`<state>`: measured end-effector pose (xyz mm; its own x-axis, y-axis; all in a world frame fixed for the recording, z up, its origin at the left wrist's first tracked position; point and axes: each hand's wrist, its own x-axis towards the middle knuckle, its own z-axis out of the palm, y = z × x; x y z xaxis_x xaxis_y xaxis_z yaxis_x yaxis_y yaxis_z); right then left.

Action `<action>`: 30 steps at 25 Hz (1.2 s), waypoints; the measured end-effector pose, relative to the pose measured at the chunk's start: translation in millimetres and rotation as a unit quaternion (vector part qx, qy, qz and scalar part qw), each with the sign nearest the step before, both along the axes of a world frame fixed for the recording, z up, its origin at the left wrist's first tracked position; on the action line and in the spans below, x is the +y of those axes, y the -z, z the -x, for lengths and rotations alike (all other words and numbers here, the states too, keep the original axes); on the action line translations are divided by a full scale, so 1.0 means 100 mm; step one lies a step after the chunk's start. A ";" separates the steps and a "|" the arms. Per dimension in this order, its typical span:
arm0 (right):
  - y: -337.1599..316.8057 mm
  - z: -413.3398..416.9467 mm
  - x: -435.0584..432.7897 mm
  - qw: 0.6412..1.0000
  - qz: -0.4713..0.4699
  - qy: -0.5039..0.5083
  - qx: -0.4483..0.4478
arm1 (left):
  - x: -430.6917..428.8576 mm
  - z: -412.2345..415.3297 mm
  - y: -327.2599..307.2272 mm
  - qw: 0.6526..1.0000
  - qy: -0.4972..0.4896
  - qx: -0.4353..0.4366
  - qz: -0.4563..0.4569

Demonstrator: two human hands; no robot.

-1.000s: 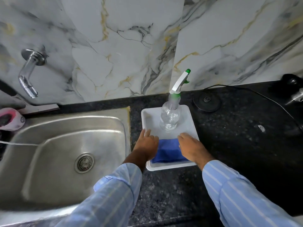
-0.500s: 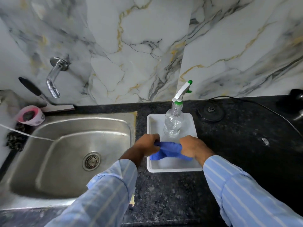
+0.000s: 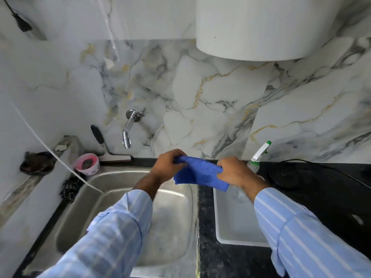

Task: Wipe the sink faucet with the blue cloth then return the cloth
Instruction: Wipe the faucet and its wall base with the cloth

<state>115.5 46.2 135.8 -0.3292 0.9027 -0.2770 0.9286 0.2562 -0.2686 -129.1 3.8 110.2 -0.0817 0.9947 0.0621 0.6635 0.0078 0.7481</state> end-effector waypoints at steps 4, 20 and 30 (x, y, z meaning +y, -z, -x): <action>-0.31 0.81 0.27 0.981 -0.038 0.032 0.187 | 0.07 0.86 -0.38 0.983 -0.117 -0.124 -0.068; -0.29 3.02 1.50 0.923 -0.197 0.058 0.325 | 1.04 2.71 -0.63 0.962 -0.199 0.159 -0.097; -0.69 2.90 1.82 0.763 -0.629 -0.140 0.047 | 1.78 2.18 -0.42 0.946 -0.170 0.127 0.244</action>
